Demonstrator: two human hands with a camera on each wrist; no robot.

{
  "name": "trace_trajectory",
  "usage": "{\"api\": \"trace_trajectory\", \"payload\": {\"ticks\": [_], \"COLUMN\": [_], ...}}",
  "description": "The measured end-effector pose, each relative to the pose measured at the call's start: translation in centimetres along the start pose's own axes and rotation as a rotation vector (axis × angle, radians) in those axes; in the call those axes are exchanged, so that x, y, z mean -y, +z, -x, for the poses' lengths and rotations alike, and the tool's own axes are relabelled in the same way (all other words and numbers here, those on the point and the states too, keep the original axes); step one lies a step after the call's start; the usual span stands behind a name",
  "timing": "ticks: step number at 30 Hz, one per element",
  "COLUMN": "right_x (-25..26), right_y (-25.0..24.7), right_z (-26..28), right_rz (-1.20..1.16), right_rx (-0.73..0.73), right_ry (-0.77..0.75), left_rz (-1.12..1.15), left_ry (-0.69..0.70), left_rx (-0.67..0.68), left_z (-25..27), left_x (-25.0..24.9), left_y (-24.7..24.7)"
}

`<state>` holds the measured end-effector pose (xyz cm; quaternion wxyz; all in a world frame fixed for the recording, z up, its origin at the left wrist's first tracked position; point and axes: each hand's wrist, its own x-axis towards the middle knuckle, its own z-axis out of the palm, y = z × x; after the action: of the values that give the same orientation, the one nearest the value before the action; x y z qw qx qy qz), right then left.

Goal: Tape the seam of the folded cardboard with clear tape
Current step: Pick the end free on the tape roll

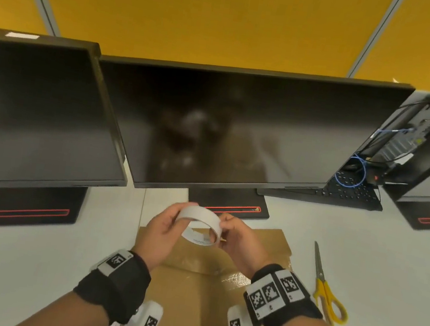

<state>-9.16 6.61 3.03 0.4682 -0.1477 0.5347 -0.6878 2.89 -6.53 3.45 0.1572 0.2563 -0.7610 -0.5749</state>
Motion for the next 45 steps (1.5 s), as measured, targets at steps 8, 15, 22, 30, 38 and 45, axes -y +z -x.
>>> {"api": "trace_trajectory", "payload": {"ticks": [8, 15, 22, 30, 38, 45], "right_x": [-0.4, 0.4, 2.0, 3.1, 4.1, 3.9], "right_y": [-0.7, -1.5, -1.5, -2.6, -2.9, -3.4], "right_z": [0.5, 1.5, 0.8, 0.1, -0.3, -0.1], "right_rz": [0.081, 0.009, 0.137, 0.368, 0.247, 0.199], "right_rx": [-0.012, 0.059, 0.265, 0.291, 0.376, 0.392], "right_ry": [0.022, -0.043, 0.085, 0.093, 0.168, 0.118], "left_rz": [-0.165, -0.055, 0.132, -0.233, -0.016, 0.072], "left_ry": [0.125, 0.049, -0.148, 0.117, -0.021, -0.115], "left_rx": [0.115, 0.045, -0.013, -0.112, -0.245, -0.203], "left_z": [0.1, -0.2, -0.8, -1.0, -1.7, -2.5], "left_x": [-1.0, -1.9, -2.0, -2.1, -1.2, -0.2], "left_y": [0.1, 1.1, 2.4, 3.0, 4.8, 5.5]}}
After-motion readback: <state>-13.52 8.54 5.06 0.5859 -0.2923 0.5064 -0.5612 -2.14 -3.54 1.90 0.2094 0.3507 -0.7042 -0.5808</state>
